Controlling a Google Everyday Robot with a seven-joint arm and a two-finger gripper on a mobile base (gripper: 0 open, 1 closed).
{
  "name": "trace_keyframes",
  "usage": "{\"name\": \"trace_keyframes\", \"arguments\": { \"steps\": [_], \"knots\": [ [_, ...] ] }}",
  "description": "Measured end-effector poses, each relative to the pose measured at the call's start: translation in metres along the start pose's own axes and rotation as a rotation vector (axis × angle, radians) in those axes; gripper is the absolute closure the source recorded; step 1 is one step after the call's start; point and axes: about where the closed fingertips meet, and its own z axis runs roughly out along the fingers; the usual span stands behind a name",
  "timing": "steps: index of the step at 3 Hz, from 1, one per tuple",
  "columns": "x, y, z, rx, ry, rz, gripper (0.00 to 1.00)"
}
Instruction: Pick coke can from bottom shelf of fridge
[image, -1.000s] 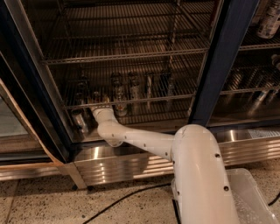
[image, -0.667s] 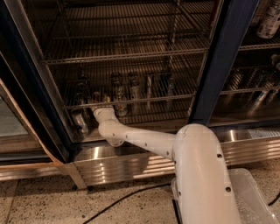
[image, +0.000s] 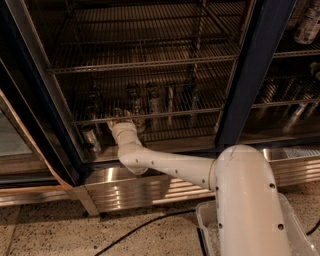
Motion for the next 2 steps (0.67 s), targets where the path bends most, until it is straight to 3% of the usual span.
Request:
{"name": "trace_keyframes", "arguments": {
  "steps": [1, 2],
  "knots": [
    [0.007, -0.001, -0.012, -0.01, 0.036, 0.01, 1.0],
    [0.019, 0.009, -0.022, -0.051, 0.11, 0.002, 1.0]
  ]
}}
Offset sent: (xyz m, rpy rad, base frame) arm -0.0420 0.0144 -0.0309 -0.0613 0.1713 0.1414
